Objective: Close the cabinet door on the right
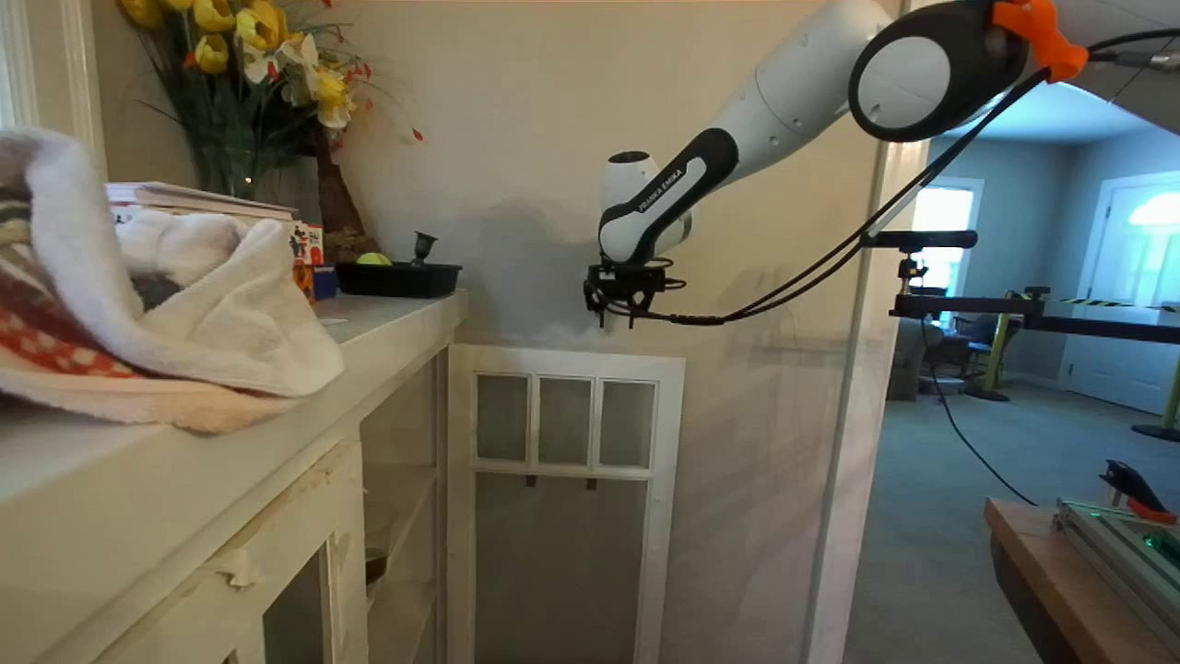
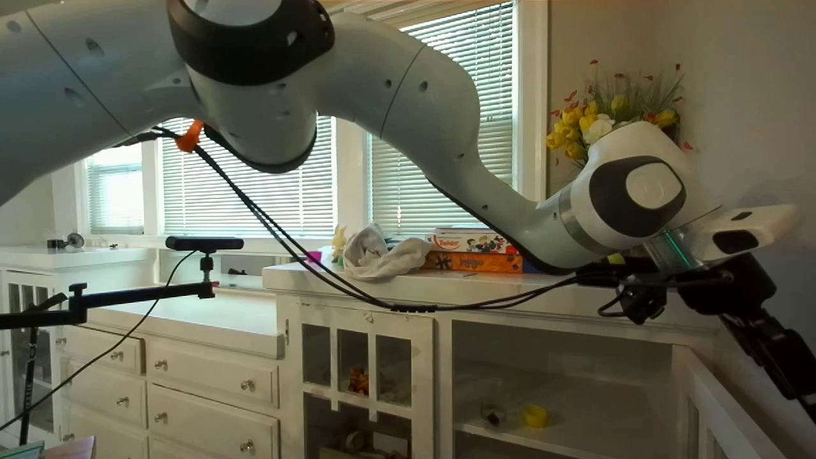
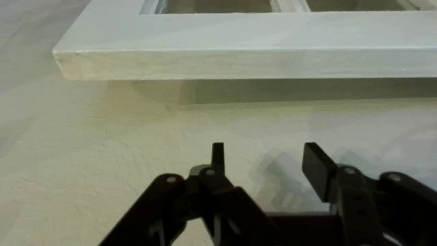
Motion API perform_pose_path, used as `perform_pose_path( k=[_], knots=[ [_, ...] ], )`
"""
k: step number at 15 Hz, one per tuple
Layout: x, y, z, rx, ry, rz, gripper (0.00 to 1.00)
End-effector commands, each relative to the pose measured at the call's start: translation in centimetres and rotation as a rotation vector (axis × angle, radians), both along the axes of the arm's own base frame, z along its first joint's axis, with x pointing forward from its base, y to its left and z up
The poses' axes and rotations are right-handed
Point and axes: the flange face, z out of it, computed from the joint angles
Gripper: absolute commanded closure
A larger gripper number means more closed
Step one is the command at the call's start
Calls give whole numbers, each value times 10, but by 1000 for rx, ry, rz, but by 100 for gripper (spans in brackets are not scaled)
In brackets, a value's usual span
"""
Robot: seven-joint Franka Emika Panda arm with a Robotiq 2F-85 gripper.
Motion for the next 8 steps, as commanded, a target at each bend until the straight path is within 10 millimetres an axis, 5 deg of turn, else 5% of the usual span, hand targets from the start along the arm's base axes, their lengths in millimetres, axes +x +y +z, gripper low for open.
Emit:
perform_pose_path(
  k=[1,5,8],
  knots=[
    [-3,-5,-14,-16,22,8,69],
    [-6,-8,-32,-15,51,-2,96],
    [-8,-9,-42,-16,65,-4,100]
  ],
)
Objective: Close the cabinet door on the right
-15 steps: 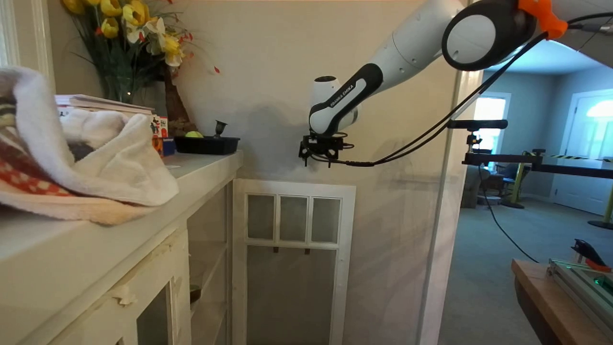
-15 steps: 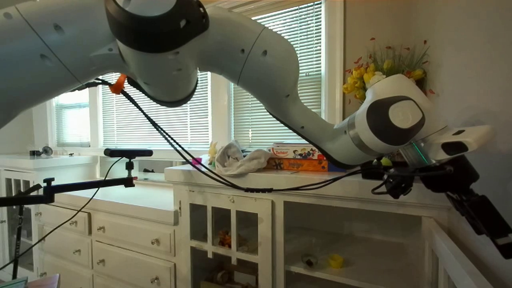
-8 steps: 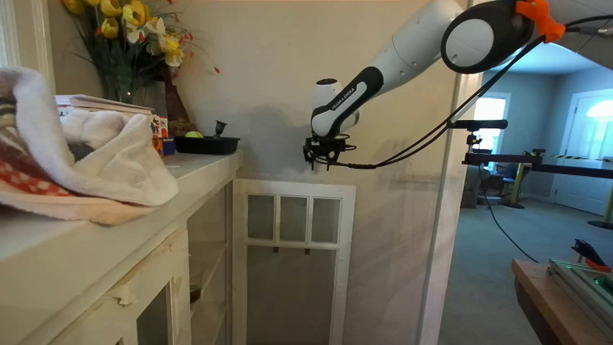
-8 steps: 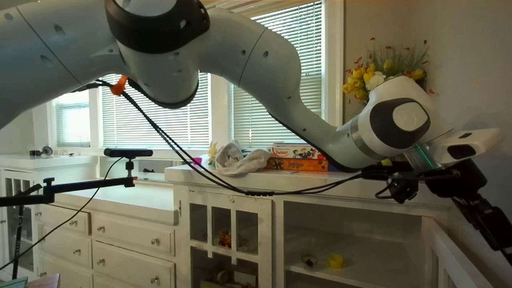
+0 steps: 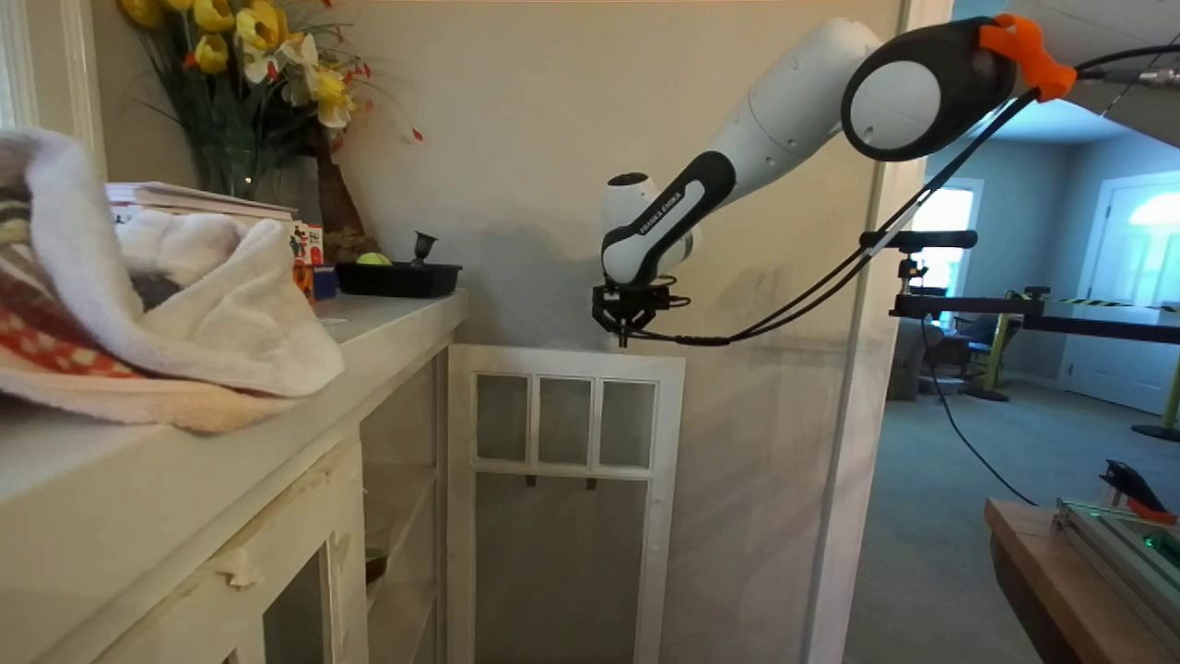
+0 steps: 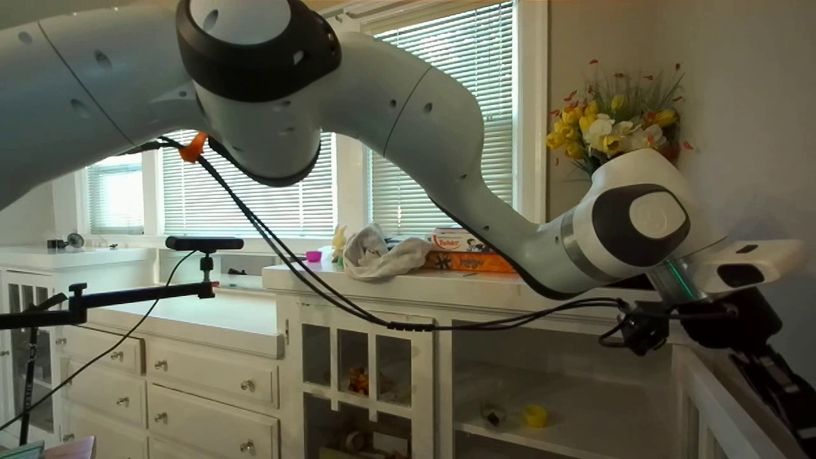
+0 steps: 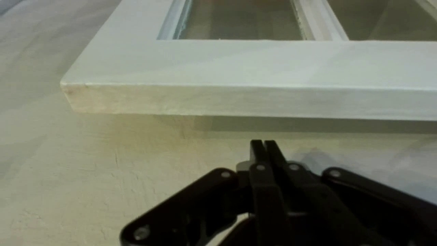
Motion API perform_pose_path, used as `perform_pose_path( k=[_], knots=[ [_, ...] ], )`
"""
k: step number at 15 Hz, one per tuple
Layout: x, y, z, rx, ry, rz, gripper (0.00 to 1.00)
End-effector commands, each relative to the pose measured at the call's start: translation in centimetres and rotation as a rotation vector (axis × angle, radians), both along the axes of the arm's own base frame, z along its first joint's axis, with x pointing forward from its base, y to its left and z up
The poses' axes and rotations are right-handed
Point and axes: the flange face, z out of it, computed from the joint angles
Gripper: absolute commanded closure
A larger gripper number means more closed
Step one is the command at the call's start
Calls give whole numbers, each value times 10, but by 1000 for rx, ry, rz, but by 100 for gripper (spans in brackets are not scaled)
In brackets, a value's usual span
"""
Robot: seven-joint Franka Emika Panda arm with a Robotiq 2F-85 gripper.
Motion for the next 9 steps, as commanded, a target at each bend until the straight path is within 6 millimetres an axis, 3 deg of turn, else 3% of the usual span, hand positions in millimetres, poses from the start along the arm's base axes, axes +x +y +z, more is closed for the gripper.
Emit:
perform_pose_path(
  k=[1,9],
  knots=[
    [-2,-4,-7,-17,16,3,100],
    [-13,-3,-5,77,135,-50,100]
  ],
)
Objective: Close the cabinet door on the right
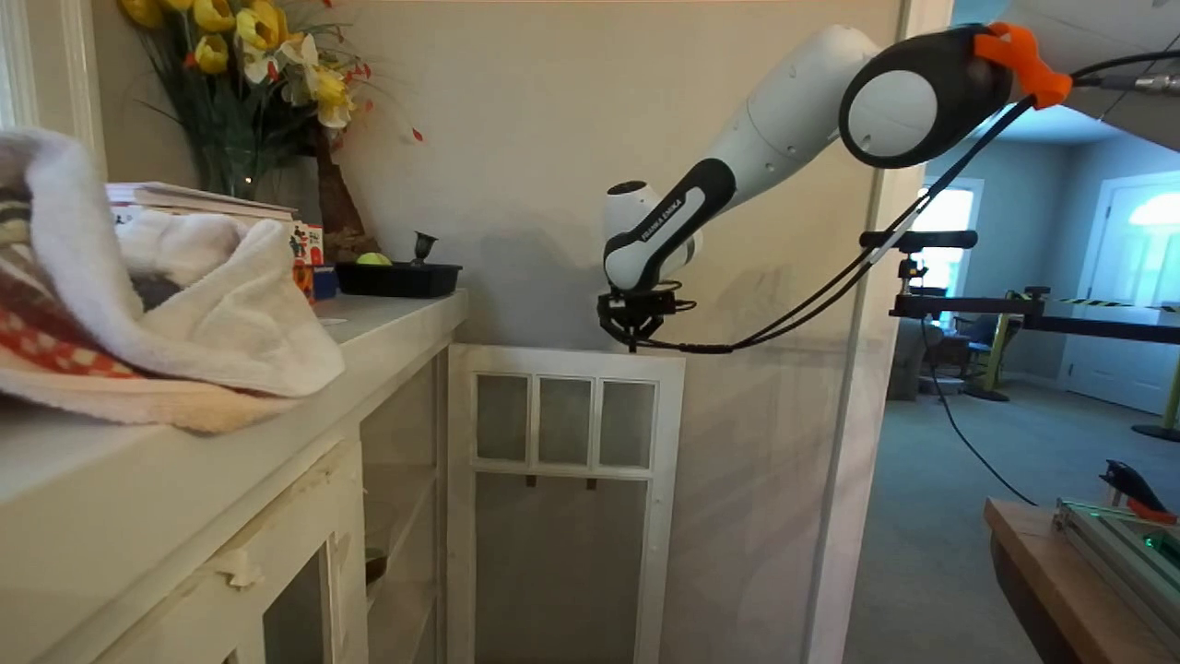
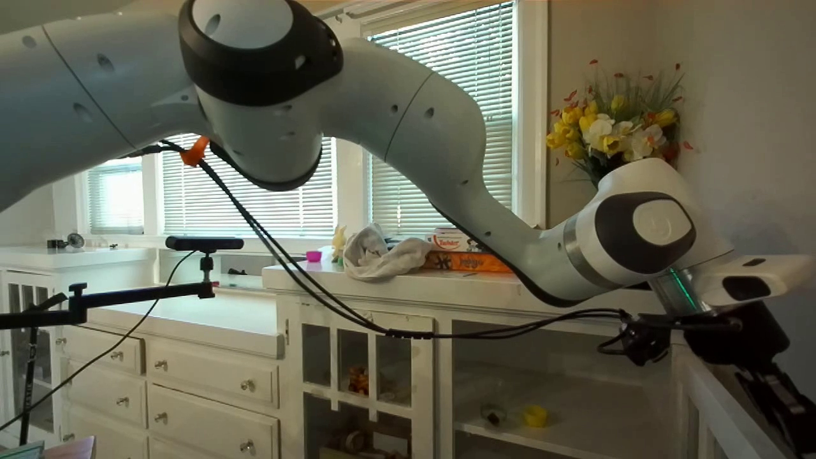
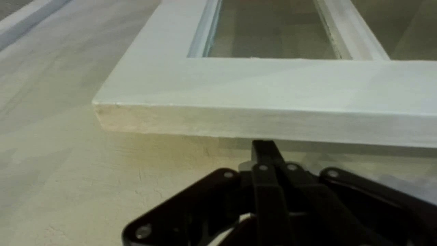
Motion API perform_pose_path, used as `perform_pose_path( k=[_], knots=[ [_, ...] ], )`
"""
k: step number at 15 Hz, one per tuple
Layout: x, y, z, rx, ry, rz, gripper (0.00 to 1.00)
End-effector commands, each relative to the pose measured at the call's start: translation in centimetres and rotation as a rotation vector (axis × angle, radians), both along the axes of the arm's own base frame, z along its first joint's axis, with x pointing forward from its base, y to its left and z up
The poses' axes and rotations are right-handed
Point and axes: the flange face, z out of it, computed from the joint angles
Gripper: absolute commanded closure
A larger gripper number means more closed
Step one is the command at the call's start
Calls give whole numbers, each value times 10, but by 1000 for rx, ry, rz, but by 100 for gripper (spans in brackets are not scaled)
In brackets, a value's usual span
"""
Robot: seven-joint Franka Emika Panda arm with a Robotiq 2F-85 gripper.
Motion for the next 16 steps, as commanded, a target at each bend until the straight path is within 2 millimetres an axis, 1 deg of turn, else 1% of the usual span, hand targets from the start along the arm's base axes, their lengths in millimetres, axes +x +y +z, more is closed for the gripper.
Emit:
perform_pose_path(
  k=[1,5,9,10,11,16],
  knots=[
    [-6,7,14,101,93,-21,100],
    [-10,21,30,229,177,-7,100],
    [-16,33,38,351,270,-17,100],
    [-16,35,39,342,275,-28,100],
    [-13,32,44,284,248,-36,100],
    [-3,27,77,160,127,15,100]
  ],
)
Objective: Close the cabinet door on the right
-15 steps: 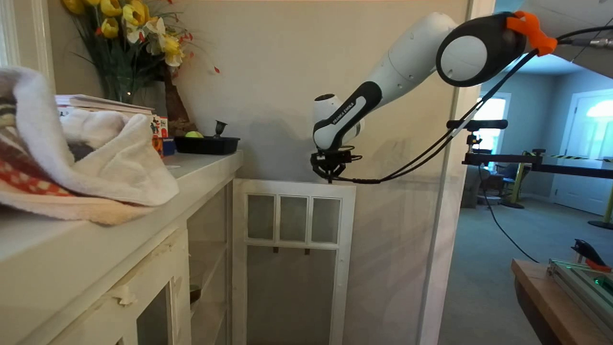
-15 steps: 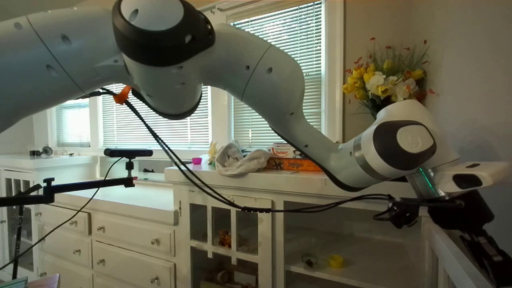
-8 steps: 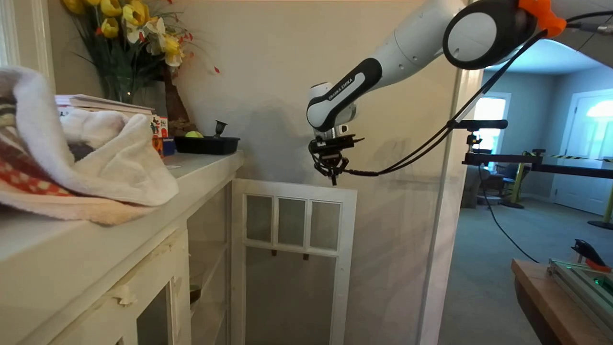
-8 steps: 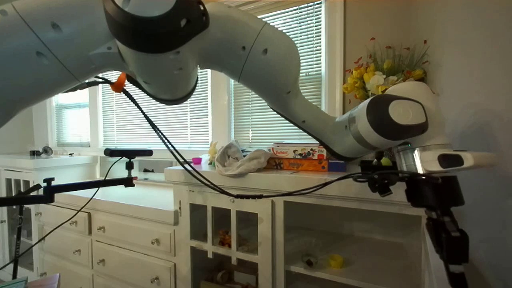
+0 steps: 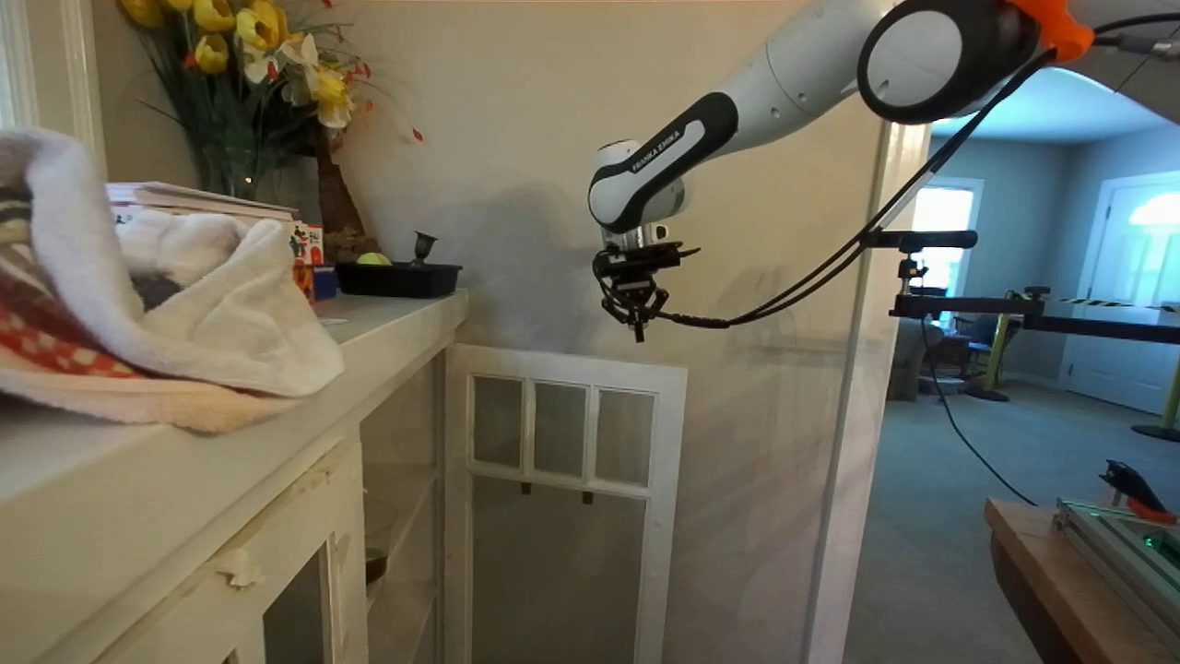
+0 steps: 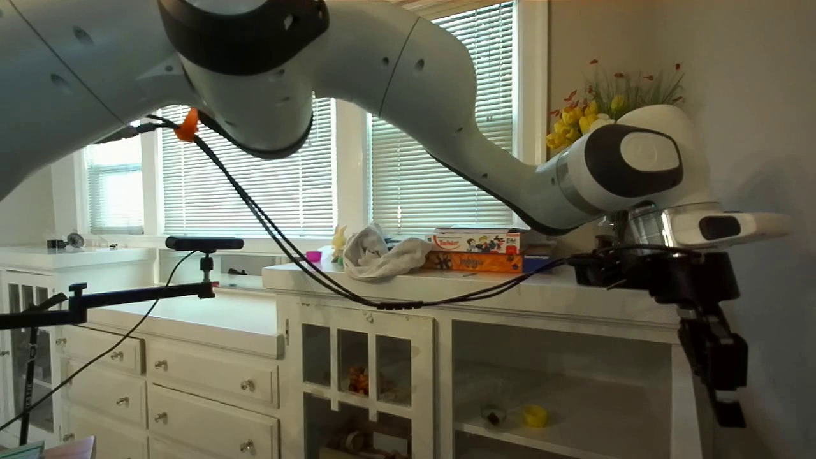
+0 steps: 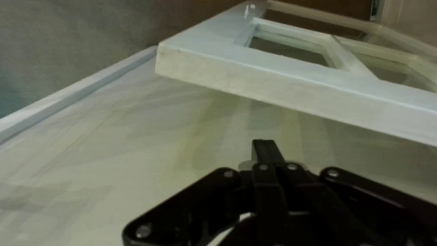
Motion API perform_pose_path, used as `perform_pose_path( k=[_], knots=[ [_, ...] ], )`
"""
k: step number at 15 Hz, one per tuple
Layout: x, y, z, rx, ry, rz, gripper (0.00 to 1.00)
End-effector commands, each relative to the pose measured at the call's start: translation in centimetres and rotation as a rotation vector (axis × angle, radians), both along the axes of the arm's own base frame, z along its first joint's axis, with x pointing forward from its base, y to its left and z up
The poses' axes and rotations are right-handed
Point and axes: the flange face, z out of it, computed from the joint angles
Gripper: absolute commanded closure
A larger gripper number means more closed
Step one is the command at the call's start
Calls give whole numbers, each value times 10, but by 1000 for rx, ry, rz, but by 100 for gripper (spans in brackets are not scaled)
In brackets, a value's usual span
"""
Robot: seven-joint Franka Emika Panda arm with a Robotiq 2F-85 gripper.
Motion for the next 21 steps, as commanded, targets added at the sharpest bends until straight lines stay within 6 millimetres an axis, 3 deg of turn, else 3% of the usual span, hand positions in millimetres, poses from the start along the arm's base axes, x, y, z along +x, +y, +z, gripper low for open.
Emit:
perform_pose_path(
  k=[1,6,13,17,21],
  knots=[
    [3,-1,24,-76,-71,20,100],
    [4,-11,12,-126,-97,16,100],
    [-3,-21,-29,-134,-49,-26,100],
    [-11,-17,-45,-88,11,-23,100],
    [-14,-2,-49,6,72,10,100]
  ],
)
